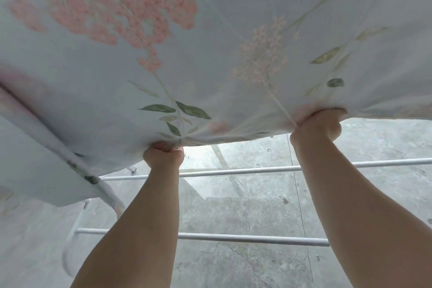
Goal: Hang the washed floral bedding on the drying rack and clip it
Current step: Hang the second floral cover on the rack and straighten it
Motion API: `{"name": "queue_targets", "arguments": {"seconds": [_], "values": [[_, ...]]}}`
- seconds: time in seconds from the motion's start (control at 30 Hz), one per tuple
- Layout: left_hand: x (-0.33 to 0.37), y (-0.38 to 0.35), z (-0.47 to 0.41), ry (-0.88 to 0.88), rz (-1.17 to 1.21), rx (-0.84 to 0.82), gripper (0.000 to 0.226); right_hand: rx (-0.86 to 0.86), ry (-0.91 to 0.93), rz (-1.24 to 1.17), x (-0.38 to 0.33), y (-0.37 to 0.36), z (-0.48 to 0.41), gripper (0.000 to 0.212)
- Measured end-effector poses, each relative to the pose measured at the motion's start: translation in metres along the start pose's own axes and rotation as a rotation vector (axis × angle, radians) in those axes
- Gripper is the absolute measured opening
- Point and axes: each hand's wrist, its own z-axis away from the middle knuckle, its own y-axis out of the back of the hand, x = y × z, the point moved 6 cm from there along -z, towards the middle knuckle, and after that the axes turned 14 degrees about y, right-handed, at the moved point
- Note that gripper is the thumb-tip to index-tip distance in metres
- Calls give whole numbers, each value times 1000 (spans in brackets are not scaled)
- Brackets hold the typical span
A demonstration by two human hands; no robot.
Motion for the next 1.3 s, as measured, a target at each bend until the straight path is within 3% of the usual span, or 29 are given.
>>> {"name": "queue_targets", "arguments": {"seconds": [0.07, 0.2, 0.4, 0.5, 0.57, 0.67, 0.77, 0.83, 1.07, 1.3], "values": [[-3, -5, 0, 36, -55, 29, 33, 35, -126, -119, 23, -5, 17, 56], [-1, -9, 0, 46, -116, 125, 37, -95, -212, -115, 54, -32, 77, 42], [-1, 1, -17, -37, -202, 212, 36, -67, -97, 41, 60, -34, 52, 53], [-6, 5, -14, -84, -394, 245, 22, -86, -67, 15, 59, -36, 44, 48], [0, 5, -16, -105, -576, 280, 29, -111, -82, -2, 58, -38, 46, 47], [18, 3, -19, -47, -675, 378, 19, -114, -49, 14, 67, -34, 63, 45], [33, 3, -19, 1, -774, 355, 28, -168, 60, 108, 84, -27, 91, 36], [42, 11, -17, 24, -730, 274, 25, -239, 84, 143, 99, -26, 114, 25], [98, 27, -9, -44, -229, -26, 24, -430, -83, 97, 122, -39, 154, 25], [135, 52, -12, -76, -53, -19, 16, -418, -215, -71, 125, -53, 151, 25]]}}
